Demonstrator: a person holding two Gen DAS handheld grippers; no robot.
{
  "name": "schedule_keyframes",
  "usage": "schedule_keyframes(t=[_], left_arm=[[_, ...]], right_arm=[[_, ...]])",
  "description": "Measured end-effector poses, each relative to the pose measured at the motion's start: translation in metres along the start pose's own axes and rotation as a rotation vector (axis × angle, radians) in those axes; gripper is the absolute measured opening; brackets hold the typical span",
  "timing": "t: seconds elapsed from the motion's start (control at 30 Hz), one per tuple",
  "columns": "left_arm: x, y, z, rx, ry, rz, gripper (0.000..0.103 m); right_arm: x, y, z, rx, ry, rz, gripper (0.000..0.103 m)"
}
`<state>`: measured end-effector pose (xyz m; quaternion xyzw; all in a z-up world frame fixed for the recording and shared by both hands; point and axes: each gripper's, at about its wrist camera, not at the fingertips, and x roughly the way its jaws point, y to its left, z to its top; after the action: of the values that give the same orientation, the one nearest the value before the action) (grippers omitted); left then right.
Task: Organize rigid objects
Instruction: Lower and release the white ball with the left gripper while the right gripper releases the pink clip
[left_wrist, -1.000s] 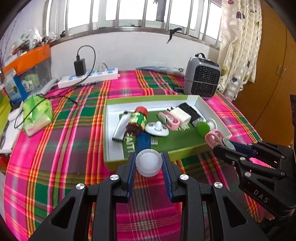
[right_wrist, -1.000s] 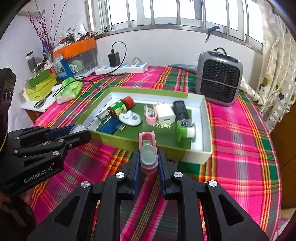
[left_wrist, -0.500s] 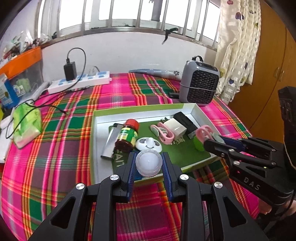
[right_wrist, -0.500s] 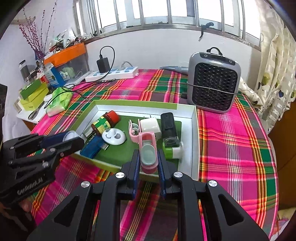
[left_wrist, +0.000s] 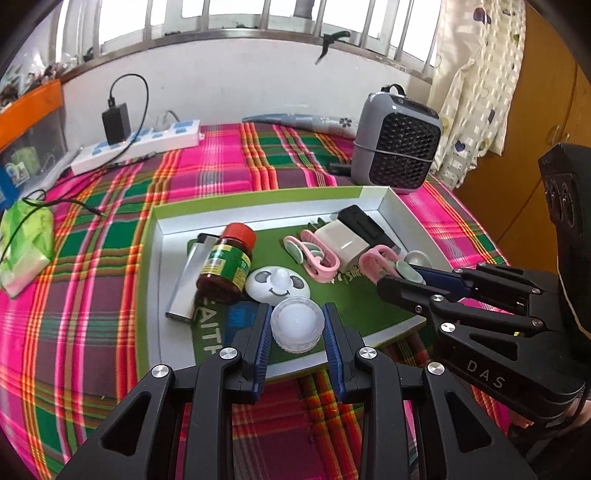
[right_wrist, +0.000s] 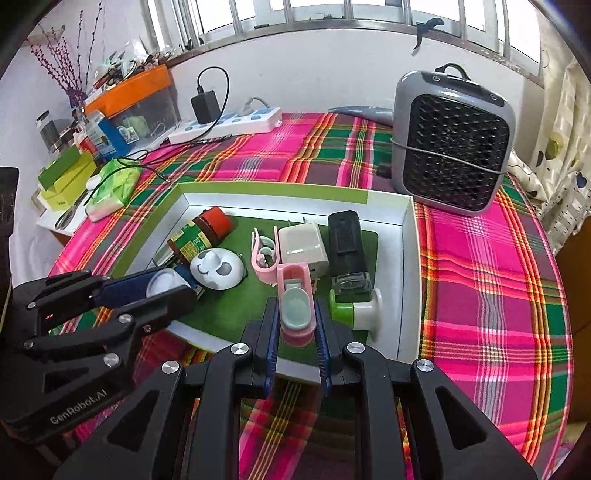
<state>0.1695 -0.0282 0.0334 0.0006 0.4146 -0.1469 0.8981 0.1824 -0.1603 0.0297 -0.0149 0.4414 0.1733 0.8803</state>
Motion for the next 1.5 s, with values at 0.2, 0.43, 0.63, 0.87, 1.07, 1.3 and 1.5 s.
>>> schedule_keyframes(t=[0.2,0.43,0.63,0.87,1.07,1.3,1.5], left_arm=[[0.007,0.000,0.000,-0.001,0.016,0.006,0.026],[0.013,0.001,0.000,-0.006,0.032,0.010,0.027],[0.015,0.002,0.000,-0.010,0.036,0.016,0.027],[0.015,0.001,0.000,-0.014,0.040,0.014,0.027],[0.016,0.000,0.001,-0.007,0.041,0.022,0.027],[0.014,0.001,0.000,-0.010,0.040,0.037,0.032],[0.005,-0.001,-0.002,-0.009,0.027,0.049,0.034]], right_arm=[[0.007,-0.003,-0.001,-0.005,0.022,-0.008,0.019],[0.011,-0.004,-0.002,-0.009,0.032,-0.018,0.019],[0.014,-0.005,-0.002,-0.006,0.039,-0.019,0.020],[0.014,-0.006,-0.002,-0.004,0.040,-0.018,0.020],[0.014,-0.005,-0.002,0.000,0.038,-0.013,0.020],[0.012,-0.004,-0.003,0.003,0.034,-0.014,0.020],[0.006,-0.003,-0.005,0.007,0.017,-0.029,0.025]])
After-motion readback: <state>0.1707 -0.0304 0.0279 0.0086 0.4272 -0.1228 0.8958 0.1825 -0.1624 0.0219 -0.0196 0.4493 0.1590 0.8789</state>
